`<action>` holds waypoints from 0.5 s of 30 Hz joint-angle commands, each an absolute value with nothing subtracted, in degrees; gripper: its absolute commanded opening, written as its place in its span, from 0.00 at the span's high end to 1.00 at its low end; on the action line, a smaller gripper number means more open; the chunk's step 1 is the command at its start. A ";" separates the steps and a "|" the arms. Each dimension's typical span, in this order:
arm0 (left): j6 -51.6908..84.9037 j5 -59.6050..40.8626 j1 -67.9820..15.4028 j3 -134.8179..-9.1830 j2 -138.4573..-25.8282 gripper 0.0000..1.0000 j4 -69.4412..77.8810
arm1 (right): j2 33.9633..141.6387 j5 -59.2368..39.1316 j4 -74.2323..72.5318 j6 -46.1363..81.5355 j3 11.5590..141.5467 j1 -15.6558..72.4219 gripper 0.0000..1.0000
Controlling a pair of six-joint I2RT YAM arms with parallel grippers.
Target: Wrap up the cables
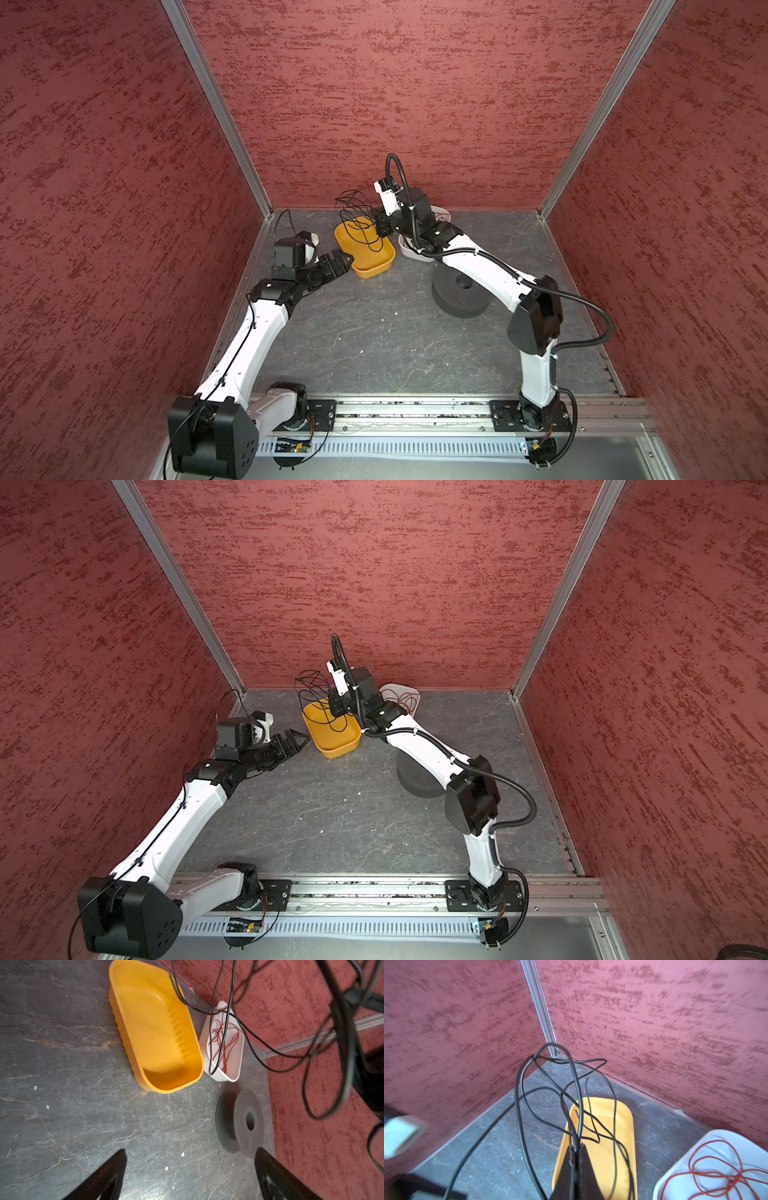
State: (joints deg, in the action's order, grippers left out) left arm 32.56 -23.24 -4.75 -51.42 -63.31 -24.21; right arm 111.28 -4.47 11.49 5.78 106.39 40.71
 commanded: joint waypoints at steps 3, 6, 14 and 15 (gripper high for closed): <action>36.59 -23.14 -3.36 -48.25 -62.70 0.15 -12.68 | 100.73 -7.85 10.84 6.90 98.86 40.77 1.00; 37.31 -25.25 -3.34 -46.84 -64.21 0.21 -7.89 | 94.82 -9.78 9.21 8.17 92.47 40.69 1.00; 38.77 -28.34 -4.22 -42.61 -65.11 0.34 1.03 | 83.57 -15.04 2.65 10.23 77.31 40.08 1.00; 39.25 -28.38 -4.17 -41.99 -65.90 0.39 2.11 | 81.33 -15.71 1.07 10.58 75.52 39.86 1.00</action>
